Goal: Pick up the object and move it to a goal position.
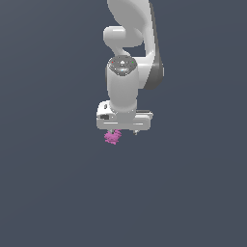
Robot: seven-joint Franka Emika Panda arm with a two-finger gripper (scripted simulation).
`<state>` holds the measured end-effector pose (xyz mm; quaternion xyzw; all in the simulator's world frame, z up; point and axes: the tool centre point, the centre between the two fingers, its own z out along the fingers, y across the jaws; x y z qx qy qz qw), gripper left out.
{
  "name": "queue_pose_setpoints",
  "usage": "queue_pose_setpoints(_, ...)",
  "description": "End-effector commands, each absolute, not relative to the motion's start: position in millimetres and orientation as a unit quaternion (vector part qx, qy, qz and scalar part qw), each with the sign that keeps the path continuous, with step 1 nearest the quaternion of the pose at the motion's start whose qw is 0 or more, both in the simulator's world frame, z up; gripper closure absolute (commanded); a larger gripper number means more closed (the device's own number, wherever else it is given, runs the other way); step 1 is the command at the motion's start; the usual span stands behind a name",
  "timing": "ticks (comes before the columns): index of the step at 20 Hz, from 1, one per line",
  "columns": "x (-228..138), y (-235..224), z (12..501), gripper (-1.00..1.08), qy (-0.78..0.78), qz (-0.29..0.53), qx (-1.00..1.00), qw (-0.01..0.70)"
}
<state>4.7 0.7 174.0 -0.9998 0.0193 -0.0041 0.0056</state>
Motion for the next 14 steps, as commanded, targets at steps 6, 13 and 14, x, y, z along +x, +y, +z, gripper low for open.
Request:
queue_pose_setpoints(6,5.5,-8.1,177.5,-0.60,0.029,-0.006,-1.000,0.009)
queue_pose_setpoints(13,7.9,-5.6,190.7,-0.60,0.024,-0.019,-0.999,0.018)
queue_pose_setpoints(14,8.4,-4.6,194.1,-0.60,0.023,-0.023,-0.999,0.020)
